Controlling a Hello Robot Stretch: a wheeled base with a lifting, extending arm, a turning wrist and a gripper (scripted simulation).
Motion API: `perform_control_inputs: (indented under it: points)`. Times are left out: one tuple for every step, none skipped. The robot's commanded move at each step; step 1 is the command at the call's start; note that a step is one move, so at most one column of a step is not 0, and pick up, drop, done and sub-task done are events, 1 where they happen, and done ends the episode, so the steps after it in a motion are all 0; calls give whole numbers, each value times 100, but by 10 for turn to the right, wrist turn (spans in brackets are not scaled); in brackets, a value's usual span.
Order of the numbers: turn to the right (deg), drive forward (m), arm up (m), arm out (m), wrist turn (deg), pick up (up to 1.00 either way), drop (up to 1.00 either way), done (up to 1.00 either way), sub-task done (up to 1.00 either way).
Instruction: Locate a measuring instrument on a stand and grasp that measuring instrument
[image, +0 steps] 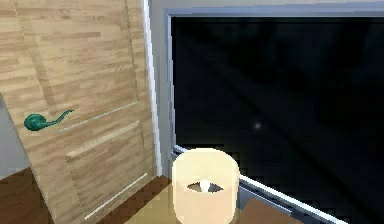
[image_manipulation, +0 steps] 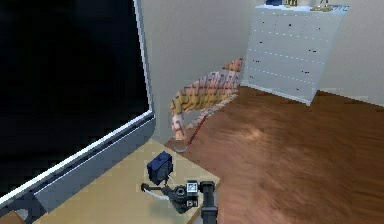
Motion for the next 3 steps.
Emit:
perform_control_inputs:
  points:
    - [0,0,0,0,0,100,0,0,0]
    - [0,0,10,0,0,0,0,0,0]
    - [0,0,0,0,0,0,0,100,0]
